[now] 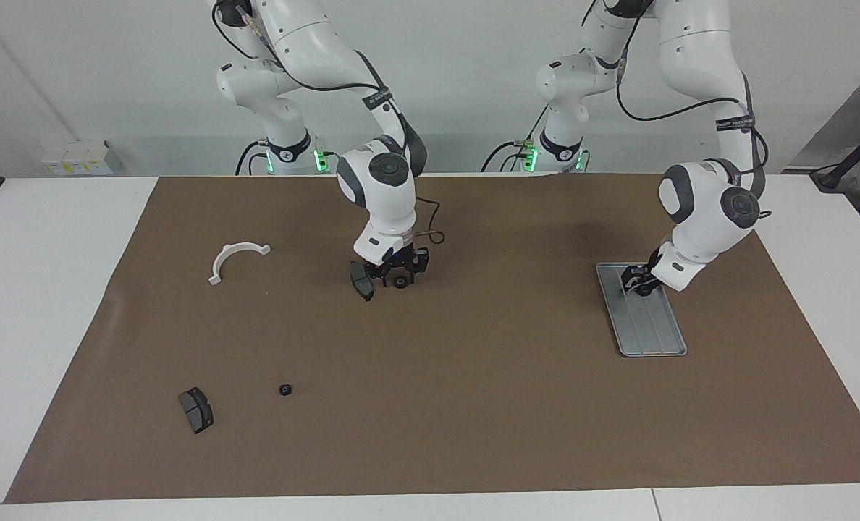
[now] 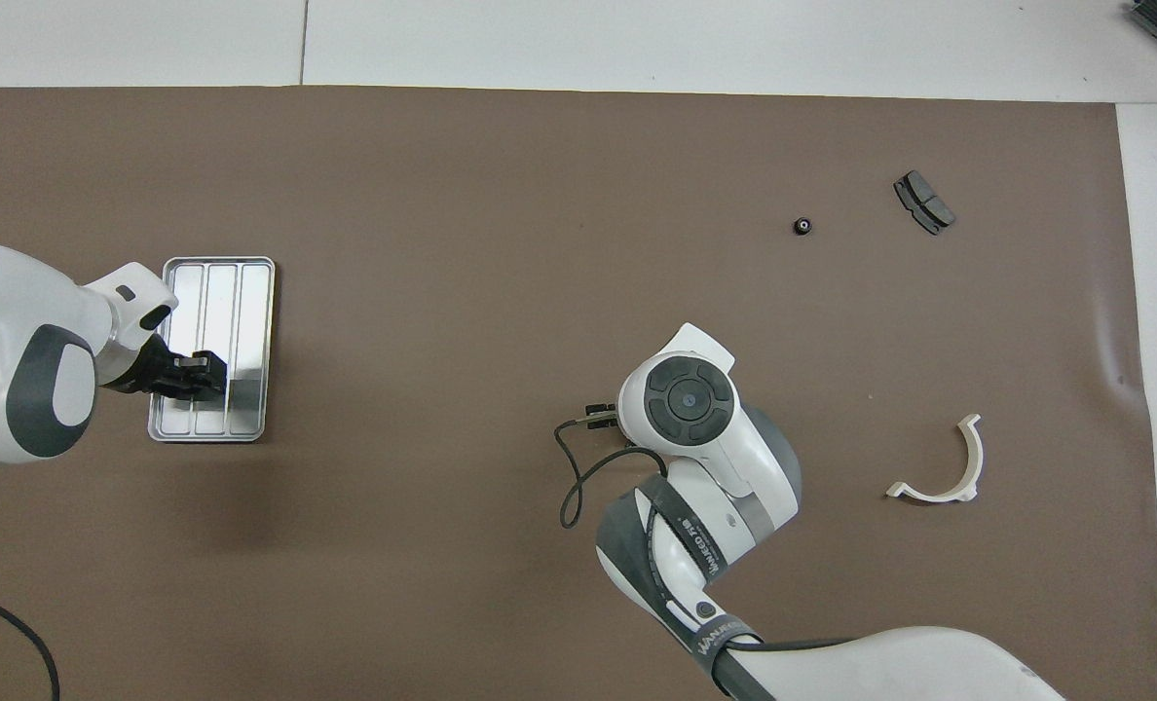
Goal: Place bearing gear from tray to pile
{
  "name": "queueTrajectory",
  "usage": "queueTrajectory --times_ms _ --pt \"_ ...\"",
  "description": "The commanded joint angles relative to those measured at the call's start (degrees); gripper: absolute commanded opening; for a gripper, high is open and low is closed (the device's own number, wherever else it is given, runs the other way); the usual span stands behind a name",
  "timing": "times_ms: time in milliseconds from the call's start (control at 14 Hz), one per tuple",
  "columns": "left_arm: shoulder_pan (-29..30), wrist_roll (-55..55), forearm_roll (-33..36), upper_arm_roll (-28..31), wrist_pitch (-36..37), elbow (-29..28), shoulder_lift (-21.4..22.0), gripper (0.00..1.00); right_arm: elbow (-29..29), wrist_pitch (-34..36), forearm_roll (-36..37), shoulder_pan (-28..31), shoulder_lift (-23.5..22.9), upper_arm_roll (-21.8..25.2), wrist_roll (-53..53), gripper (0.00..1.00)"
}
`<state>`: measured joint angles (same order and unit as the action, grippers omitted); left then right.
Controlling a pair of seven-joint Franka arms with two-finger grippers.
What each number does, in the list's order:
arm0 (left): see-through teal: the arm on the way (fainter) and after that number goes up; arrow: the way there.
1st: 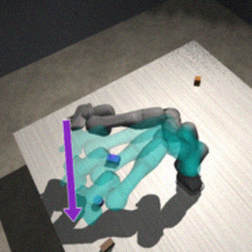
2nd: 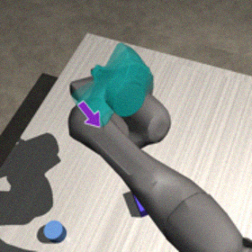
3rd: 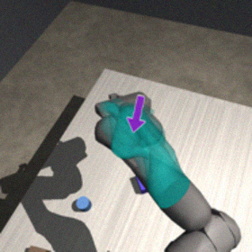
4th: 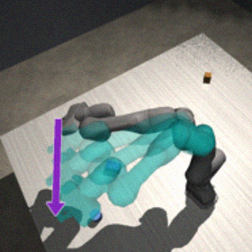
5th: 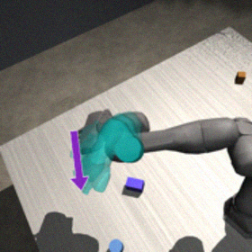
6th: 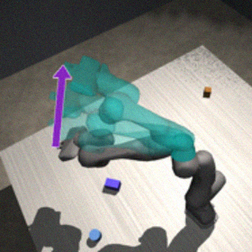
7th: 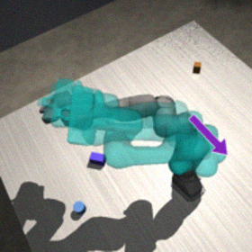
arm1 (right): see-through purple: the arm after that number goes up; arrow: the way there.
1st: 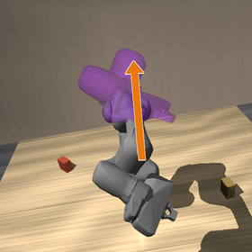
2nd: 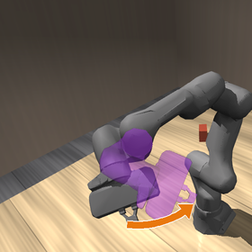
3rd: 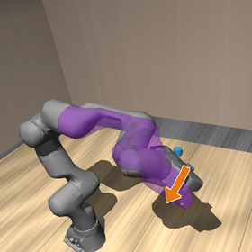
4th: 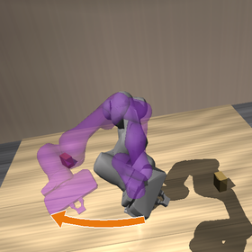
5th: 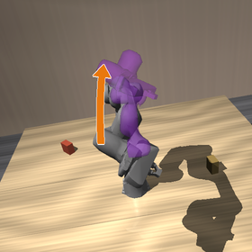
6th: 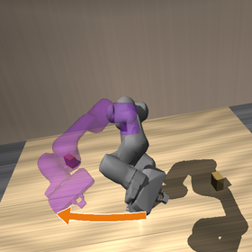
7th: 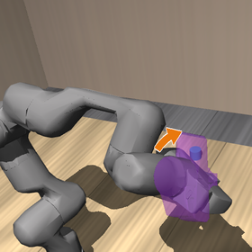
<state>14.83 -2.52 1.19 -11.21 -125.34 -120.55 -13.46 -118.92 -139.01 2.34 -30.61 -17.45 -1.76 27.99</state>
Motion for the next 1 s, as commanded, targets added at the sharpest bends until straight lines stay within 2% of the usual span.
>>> queueTrajectory --times_ms 0,143,357,500,714,929 --pt "0.82 0.67 1.09 -0.4 -0.96 -3.02 2.56 0.59 -0.61 -3.1 1.52 -0.24 -1.09 0.18 2.42 0.61" --pt "0.82 0.67 1.09 -0.4 -1.05 -3.19 2.65 0.56 -0.61 -3.02 1.7 -0.24 -1.09 0.18 2.42 0.5" --pt "0.82 0.76 1.09 -0.4 -1.22 -3.11 2.65 0.46 -0.61 -1.79 1.79 0.02 -0.13 0.18 2.34 0.17" --pt "0.82 0.67 1.09 -0.4 -1.31 -3.11 2.56 0.38 -0.61 -0.56 1.79 0.81 1.62 0.26 2.07 0.0" --pt "0.73 0.76 1.09 -0.4 -1.4 -3.11 2.56 0.33 -0.61 1.29 1.87 3.7 4.96 0.26 -0.38 0.0" --pt "0.73 0.76 1.09 -0.48 -1.4 -3.02 2.56 0.29 -0.88 1.9 1.79 8.96 5.85 0.18 -7.56 0.0"
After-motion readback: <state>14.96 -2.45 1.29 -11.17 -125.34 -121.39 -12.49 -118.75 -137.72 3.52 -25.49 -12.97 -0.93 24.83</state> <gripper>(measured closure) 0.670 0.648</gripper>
